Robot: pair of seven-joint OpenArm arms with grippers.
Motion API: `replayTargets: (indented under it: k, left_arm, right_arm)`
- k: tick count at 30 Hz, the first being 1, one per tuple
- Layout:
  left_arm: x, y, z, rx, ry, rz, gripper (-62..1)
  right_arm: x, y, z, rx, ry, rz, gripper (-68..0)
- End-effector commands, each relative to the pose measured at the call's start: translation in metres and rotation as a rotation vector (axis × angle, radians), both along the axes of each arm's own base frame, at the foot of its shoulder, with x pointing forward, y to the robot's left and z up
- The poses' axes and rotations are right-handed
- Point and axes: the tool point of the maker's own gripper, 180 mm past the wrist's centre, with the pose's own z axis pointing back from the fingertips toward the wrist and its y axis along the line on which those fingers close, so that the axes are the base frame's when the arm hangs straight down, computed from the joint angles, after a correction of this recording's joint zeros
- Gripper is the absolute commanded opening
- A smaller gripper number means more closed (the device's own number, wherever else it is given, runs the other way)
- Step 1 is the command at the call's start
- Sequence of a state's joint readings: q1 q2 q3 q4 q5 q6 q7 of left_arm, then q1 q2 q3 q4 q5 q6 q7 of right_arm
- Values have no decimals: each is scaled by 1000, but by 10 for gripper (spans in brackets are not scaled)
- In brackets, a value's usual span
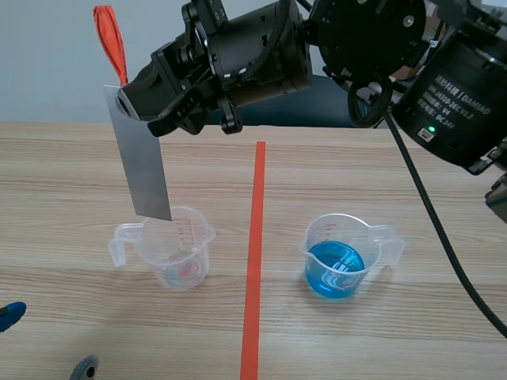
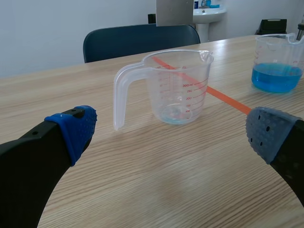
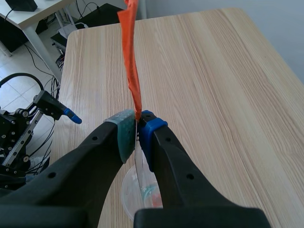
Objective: Do the redox reaction experiment. lift the metal plate out of the left beaker
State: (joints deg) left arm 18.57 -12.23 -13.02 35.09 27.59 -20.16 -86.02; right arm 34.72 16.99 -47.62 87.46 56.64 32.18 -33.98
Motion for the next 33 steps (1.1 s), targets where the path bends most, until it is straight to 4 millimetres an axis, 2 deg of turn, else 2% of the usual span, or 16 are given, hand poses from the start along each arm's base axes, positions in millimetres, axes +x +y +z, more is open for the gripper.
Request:
replayTargets:
  k: [1, 33]
  left_arm:
    - [-3, 2, 10, -29, -47, 3, 14]
    - [-3, 2, 10, -29, -47, 3, 14]
  right_arm:
    - [4, 1, 20, 37, -39, 2, -669]
    - [4, 0, 19, 32, -44, 0, -669]
